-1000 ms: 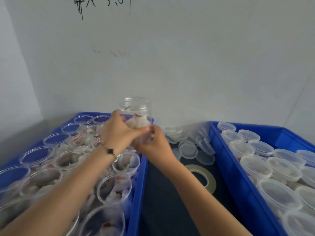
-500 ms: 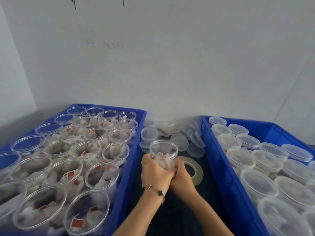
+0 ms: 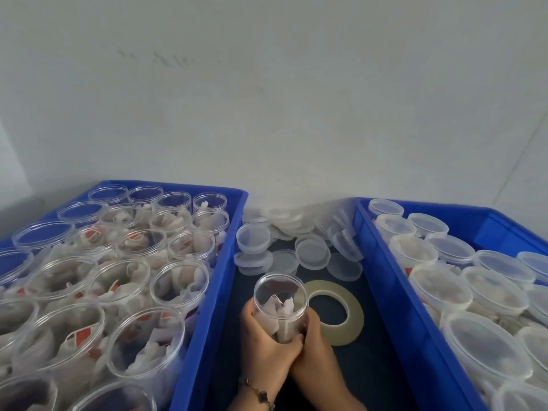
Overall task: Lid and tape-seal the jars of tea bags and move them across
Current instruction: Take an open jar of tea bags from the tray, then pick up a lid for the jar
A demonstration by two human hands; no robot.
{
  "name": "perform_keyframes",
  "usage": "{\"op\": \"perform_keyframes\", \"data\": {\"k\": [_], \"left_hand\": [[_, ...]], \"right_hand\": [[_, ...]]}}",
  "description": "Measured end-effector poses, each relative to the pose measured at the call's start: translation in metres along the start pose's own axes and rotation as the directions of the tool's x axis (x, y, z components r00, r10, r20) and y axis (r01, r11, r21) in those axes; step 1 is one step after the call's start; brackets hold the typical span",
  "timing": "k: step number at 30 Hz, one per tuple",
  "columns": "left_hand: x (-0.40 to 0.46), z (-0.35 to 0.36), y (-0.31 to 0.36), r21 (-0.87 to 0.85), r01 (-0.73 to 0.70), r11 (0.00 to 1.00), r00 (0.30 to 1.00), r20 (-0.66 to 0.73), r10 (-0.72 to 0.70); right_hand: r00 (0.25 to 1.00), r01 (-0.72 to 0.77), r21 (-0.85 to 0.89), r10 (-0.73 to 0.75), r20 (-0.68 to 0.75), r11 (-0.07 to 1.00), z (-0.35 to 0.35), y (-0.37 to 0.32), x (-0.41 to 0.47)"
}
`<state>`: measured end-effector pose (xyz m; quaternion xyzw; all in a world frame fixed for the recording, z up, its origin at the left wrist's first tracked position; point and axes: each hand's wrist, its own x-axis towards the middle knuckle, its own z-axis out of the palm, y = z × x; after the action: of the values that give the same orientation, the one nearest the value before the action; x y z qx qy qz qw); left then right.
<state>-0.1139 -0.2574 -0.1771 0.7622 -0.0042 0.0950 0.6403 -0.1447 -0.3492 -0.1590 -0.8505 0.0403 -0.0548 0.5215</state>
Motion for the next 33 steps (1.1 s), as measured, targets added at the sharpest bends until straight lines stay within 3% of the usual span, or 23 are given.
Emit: {"op": "perform_keyframes", "data": {"k": [4, 8, 10, 12, 16, 20, 22, 24, 26, 30, 33], "left_hand": [[0.006, 0.006, -0.007, -0.089, 0.003, 0.996, 1.0, -0.01, -0.004], [0.011, 0.007, -0.01, -0.072, -0.023, 0.997, 1.0, 0.018, 0.024], [0.01, 0.004, -0.012, -0.049, -0.034, 0.998, 0.999, 0.039, 0.036], [0.008, 0.004, -0.014, -0.04, -0.055, 0.998, 0.997, 0.046, 0.057], [0.007, 0.004, -0.017, -0.04, -0.025, 0.999, 0.999, 0.045, 0.026], [0.015, 0.008, -0.017, -0.043, 0.065, 0.997, 0.997, 0.048, -0.063], [0.022, 0.005, -0.018, -0.064, 0.093, 0.994, 0.994, 0.066, -0.089], [0.028, 0.005, -0.014, -0.021, 0.103, 0.994, 0.978, 0.183, -0.098], [0.033, 0.007, -0.01, -0.02, 0.098, 0.995, 0.98, 0.175, -0.093], [0.019, 0.012, 0.01, -0.026, 0.14, 0.99, 0.983, 0.123, -0.136], [0.027, -0.001, 0.007, -0.072, 0.182, 0.981, 0.977, 0.125, -0.172]], "right_hand": [[0.995, -0.061, -0.148, 0.072, 0.071, 0.987, -0.024, 0.006, 0.021], [0.967, -0.186, -0.316, 0.116, -0.228, 0.93, -0.046, 0.0, 0.067], [0.956, -0.215, -0.329, 0.13, -0.263, 0.919, -0.046, -0.001, 0.09], [0.97, -0.192, -0.447, 0.099, -0.222, 0.874, -0.045, 0.002, 0.111], [0.999, -0.035, -0.742, 0.016, -0.033, 0.669, -0.039, 0.009, 0.138], [0.984, 0.035, -0.828, 0.127, 0.127, 0.56, -0.039, 0.012, 0.149], [0.973, 0.033, -0.823, 0.17, 0.157, 0.567, -0.041, 0.011, 0.151], [0.965, 0.024, -0.816, 0.198, 0.169, 0.578, -0.043, 0.011, 0.151], [0.97, 0.008, -0.806, 0.19, 0.149, 0.592, -0.045, 0.011, 0.148], [1.0, -0.018, -0.713, 0.023, -0.003, 0.701, -0.048, 0.002, 0.138], [0.971, 0.027, -0.639, -0.172, -0.166, 0.769, -0.057, -0.017, 0.126]]}}
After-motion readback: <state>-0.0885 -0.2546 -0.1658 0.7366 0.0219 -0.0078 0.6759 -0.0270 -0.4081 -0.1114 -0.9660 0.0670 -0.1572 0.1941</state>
